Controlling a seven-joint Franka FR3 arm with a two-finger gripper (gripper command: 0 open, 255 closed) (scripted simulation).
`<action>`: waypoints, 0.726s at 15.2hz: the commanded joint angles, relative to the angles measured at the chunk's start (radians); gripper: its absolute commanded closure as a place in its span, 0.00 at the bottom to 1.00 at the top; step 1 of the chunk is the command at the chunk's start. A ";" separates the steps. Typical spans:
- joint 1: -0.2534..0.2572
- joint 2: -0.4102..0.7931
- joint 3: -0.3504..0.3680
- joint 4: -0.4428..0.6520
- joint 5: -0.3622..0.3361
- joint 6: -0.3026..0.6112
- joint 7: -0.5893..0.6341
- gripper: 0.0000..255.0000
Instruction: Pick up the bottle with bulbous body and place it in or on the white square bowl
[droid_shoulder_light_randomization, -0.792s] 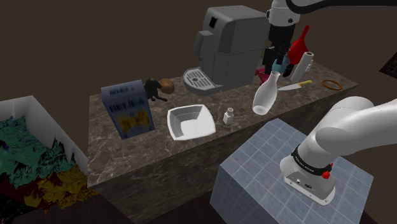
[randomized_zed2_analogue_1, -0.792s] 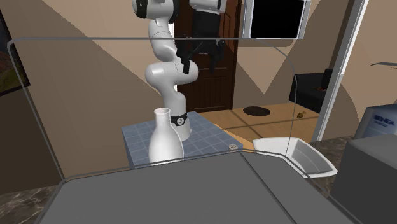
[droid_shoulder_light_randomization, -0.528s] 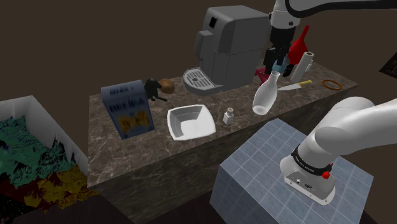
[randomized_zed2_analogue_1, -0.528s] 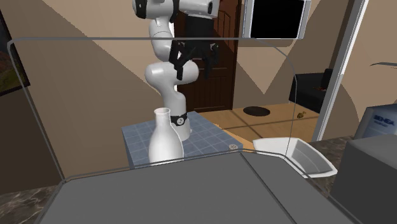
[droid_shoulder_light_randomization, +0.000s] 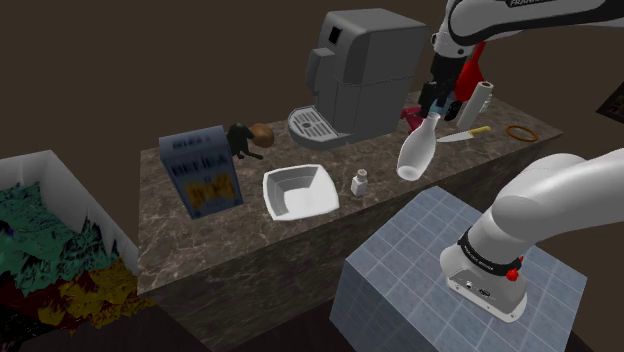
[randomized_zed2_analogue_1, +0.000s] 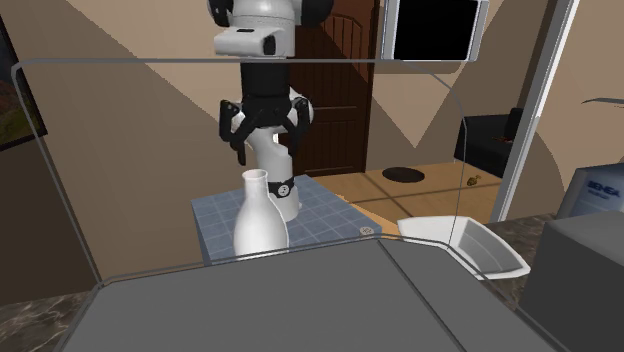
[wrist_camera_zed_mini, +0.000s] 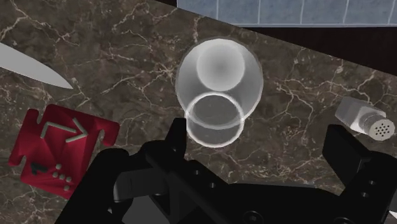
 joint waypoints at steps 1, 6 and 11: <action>-0.017 0.033 -0.050 -0.013 -0.010 0.066 -0.038 0.00; -0.021 0.054 -0.068 -0.057 -0.018 0.135 -0.043 0.00; -0.023 0.071 -0.077 -0.095 -0.024 0.189 -0.043 0.00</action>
